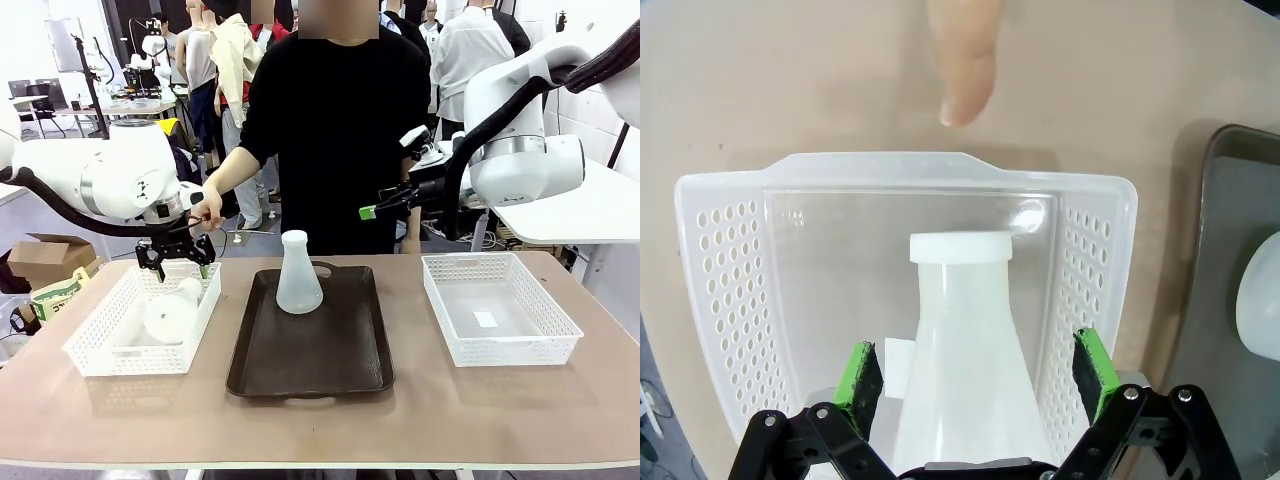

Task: Prepare the laboratory tools.
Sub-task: Pick up the Big flask that the person points to.

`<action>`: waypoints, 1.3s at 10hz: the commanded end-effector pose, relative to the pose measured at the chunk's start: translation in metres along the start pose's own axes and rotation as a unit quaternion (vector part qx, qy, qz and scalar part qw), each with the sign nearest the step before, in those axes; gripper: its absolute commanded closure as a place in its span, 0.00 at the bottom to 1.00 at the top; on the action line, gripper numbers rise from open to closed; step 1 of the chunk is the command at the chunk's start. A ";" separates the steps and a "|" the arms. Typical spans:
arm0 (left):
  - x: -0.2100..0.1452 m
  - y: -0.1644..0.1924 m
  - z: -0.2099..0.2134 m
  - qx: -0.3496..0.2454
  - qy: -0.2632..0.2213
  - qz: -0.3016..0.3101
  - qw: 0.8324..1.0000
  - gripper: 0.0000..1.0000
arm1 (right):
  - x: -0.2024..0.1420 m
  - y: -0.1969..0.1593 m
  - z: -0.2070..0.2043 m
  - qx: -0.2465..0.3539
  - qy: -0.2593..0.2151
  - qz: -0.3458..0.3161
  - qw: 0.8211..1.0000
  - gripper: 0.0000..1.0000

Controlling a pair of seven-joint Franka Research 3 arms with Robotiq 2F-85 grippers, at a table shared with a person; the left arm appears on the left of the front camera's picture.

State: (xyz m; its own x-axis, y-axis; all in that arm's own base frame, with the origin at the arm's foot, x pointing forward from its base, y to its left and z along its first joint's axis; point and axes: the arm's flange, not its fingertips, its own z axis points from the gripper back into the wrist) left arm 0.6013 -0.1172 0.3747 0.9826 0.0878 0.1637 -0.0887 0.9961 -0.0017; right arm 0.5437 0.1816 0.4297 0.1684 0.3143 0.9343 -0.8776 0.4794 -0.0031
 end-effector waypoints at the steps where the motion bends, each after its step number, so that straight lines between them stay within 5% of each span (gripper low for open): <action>1: 0.016 0.005 -0.007 -0.020 0.002 0.003 1.000 0.00 | 0.002 -0.003 -0.003 0.004 0.006 0.000 1.000 0.00; 12: 0.017 0.000 -0.042 -0.012 -0.005 -0.031 0.999 0.00 | 0.002 -0.003 -0.003 0.004 0.006 0.000 1.000 0.00; 13: 0.018 0.001 -0.043 -0.010 -0.005 -0.035 0.999 0.08 | 0.002 -0.003 -0.003 0.004 0.006 0.000 1.000 0.00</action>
State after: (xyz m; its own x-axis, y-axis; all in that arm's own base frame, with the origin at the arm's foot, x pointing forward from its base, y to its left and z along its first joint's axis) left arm 0.6224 -0.1136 0.3379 0.9856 0.0383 0.1646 -0.0367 0.9992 -0.0127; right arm 0.5437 0.1816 0.4297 0.1685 0.3143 0.9342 -0.8776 0.4794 -0.0030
